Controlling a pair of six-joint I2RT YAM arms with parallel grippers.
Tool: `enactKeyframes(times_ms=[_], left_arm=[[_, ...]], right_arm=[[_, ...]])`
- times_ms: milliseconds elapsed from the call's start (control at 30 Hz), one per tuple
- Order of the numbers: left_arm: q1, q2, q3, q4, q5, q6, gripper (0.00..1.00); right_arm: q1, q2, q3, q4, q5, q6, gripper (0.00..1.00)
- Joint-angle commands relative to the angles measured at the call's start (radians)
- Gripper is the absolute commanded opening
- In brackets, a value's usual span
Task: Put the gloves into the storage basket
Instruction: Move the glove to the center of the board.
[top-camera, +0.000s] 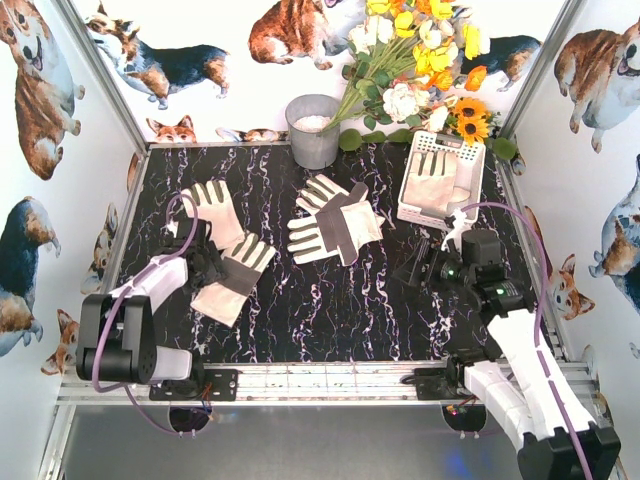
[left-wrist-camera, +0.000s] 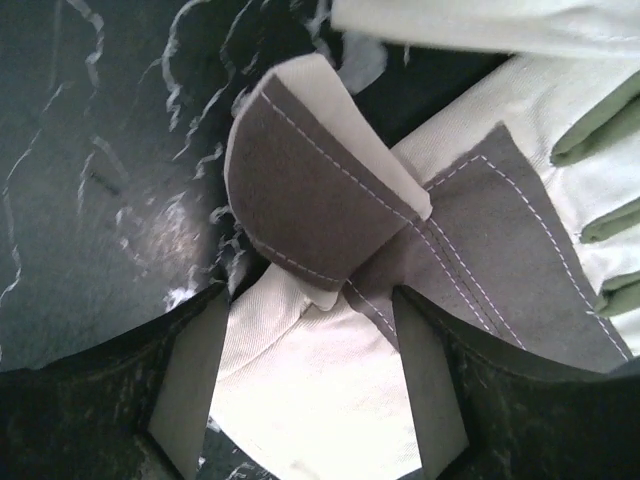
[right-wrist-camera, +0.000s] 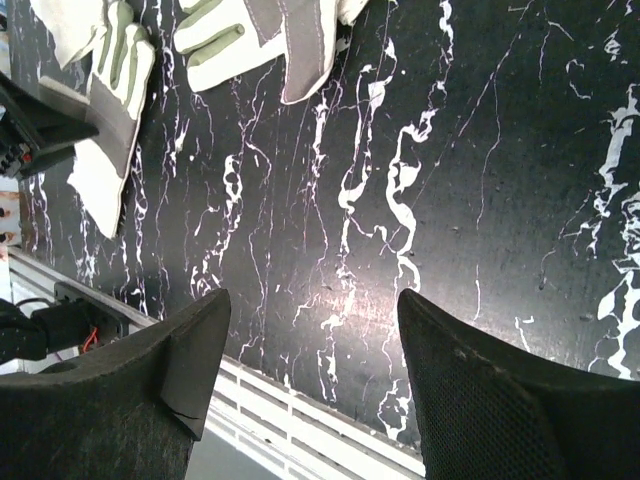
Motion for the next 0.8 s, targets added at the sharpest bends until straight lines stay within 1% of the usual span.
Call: enactKeyframes(times_ms=[0, 67, 233, 367, 467, 567, 667, 767], left_arm=[[0.018, 0.041, 0.042, 0.097, 0.067, 0.062, 0.58], [0.018, 0.057, 0.046, 0.106, 0.077, 0.067, 0.51], [0.018, 0.067, 0.021, 0.094, 0.116, 0.048, 0.24], [0.011, 0.014, -0.049, 0.106, 0.18, -0.004, 0.11], [-0.005, -0.034, -0.086, 0.061, 0.199, -0.06, 0.01], [-0.061, -0.111, -0.143, 0.042, 0.215, -0.167, 0.0], [-0.182, -0.198, -0.181, 0.037, 0.176, -0.312, 0.0], [-0.31, -0.243, -0.214, 0.033, 0.13, -0.506, 0.0]], right_arm=[[0.005, -0.055, 0.002, -0.03, -0.01, 0.003, 0.69], [0.005, -0.063, 0.004, -0.044, -0.005, -0.003, 0.69], [0.004, -0.071, 0.0, -0.039, -0.005, 0.001, 0.69], [0.005, -0.065, -0.009, -0.026, -0.009, 0.006, 0.68], [0.005, -0.055, -0.013, -0.022, -0.011, 0.01, 0.68], [0.007, -0.044, -0.017, -0.02, -0.009, 0.016, 0.67], [0.009, -0.039, -0.028, -0.011, -0.008, 0.03, 0.67], [0.014, -0.044, -0.04, 0.0, -0.005, 0.052, 0.66]])
